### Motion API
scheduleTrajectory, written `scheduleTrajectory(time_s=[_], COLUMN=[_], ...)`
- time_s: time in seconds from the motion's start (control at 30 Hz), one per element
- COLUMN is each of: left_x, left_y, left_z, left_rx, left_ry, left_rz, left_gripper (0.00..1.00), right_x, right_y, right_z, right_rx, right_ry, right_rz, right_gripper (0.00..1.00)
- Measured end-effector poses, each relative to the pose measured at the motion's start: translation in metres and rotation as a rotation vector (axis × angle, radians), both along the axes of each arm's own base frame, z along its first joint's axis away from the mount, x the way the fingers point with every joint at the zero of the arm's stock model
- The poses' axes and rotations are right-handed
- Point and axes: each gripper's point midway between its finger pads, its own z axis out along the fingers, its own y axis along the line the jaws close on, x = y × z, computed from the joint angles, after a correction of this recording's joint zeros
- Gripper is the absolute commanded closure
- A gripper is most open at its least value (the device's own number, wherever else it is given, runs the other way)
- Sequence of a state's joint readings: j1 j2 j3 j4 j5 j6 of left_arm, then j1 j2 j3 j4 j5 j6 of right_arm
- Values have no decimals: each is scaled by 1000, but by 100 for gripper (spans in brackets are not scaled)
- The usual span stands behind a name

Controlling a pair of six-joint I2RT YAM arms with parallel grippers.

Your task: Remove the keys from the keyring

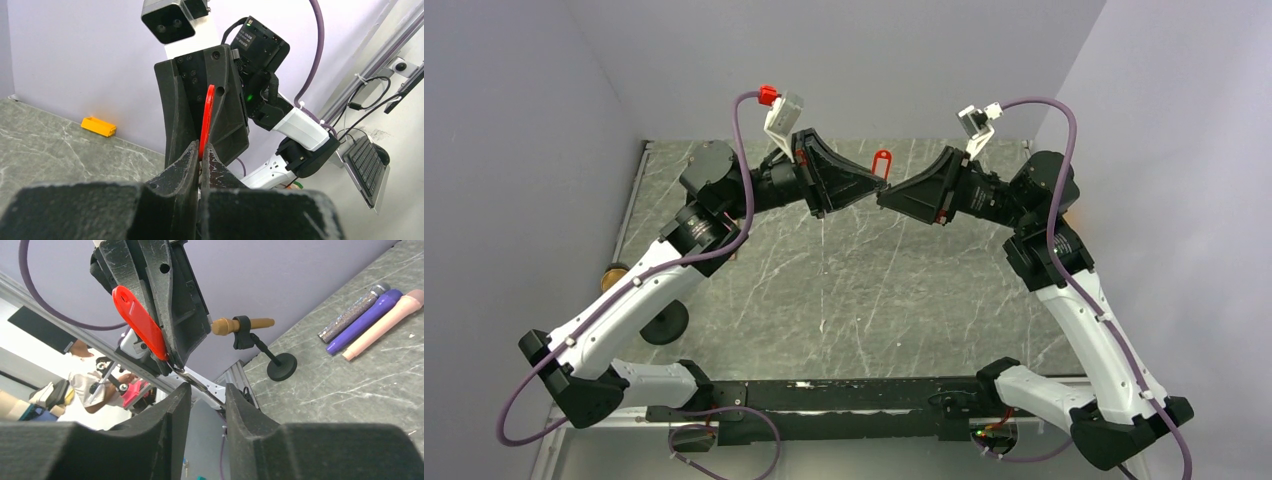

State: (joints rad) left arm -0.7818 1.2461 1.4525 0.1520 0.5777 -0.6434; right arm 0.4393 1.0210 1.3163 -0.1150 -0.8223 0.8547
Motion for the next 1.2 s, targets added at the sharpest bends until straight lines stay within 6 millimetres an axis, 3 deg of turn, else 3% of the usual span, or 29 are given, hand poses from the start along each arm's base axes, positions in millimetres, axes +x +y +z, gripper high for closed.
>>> scheduleTrajectory(time_s=[0.37, 0.53, 0.67, 0.8, 1.0, 1.2], left_x=[10, 12, 13, 14, 14, 15], left_y=[-2, -2, -2, -2, -2, -2], left_z=[-5, -5, -6, -7, -8, -9], left_rx=[8, 11, 16, 20, 22, 28], left_ry=[1, -4, -11, -16, -19, -12], left_rz=[29, 37, 40, 45, 48, 52], left_gripper=[100, 99, 78, 68, 68, 77], right_x=[-3, -4, -4, -3, -3, -2], right_y=[2, 1, 1, 1, 1, 1], right_z=[3, 4, 4, 3, 0, -5], right_rx=[9, 13, 12, 7, -2, -15], right_ry=[-9, -15, -15, -18, -14, -5], right_rz=[29, 31, 30, 28, 27, 25], right_gripper=[100, 100, 100, 100, 100, 100])
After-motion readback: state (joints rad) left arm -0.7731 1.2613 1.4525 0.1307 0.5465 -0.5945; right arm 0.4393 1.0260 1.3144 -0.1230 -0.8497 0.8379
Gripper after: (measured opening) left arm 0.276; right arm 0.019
